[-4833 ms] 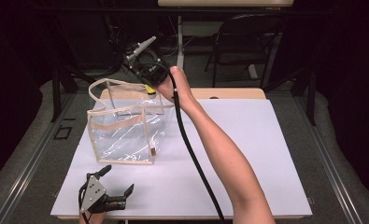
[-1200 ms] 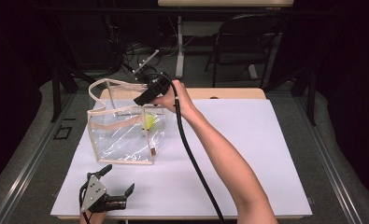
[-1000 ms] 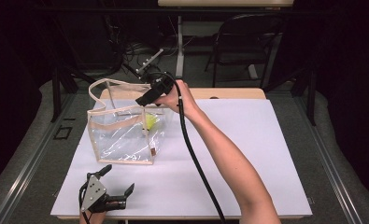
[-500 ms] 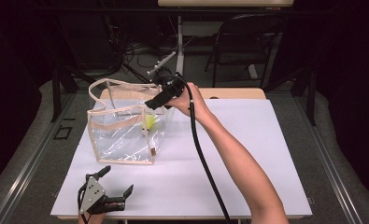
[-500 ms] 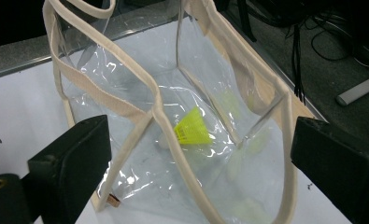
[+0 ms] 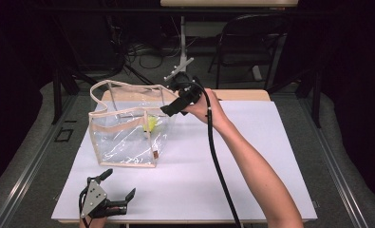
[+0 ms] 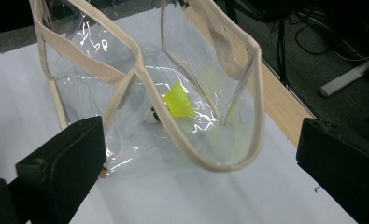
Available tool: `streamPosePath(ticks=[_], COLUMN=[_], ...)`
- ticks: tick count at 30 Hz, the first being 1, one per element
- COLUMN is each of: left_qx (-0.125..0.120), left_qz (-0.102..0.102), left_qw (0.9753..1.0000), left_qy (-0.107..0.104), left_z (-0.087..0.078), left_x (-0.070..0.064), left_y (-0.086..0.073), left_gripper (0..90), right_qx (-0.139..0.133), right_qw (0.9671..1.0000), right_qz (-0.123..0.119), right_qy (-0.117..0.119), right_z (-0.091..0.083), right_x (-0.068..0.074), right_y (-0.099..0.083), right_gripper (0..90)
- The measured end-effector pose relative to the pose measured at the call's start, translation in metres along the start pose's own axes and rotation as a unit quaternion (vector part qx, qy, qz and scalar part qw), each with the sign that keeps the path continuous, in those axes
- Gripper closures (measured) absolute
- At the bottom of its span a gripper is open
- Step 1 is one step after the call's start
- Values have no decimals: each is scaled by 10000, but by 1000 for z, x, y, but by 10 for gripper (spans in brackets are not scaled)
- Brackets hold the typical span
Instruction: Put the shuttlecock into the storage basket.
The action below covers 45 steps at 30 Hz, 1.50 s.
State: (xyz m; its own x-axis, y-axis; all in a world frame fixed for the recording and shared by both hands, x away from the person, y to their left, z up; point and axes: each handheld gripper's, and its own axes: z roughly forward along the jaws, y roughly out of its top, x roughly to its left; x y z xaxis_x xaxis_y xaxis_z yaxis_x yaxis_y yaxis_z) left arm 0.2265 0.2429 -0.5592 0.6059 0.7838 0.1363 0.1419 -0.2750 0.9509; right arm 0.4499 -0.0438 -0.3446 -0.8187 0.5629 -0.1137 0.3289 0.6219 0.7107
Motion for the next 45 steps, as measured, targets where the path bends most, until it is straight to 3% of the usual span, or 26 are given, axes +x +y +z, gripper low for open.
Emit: streamPosePath(ticks=[19,45], left_qx=[-20,-20], left_qz=[20,32], left_qw=[10000,10000], left_qy=[-12,-24], left_z=[1,2], left_x=[-1,-1], left_y=[1,1], left_gripper=[0,0], right_qx=[-146,-385], right_qw=[9996,9982], right_qz=[131,229], right_qy=[-212,-389], right_z=[-32,-50], right_x=[-8,16], right_y=[-65,-148], right_gripper=[1,0])
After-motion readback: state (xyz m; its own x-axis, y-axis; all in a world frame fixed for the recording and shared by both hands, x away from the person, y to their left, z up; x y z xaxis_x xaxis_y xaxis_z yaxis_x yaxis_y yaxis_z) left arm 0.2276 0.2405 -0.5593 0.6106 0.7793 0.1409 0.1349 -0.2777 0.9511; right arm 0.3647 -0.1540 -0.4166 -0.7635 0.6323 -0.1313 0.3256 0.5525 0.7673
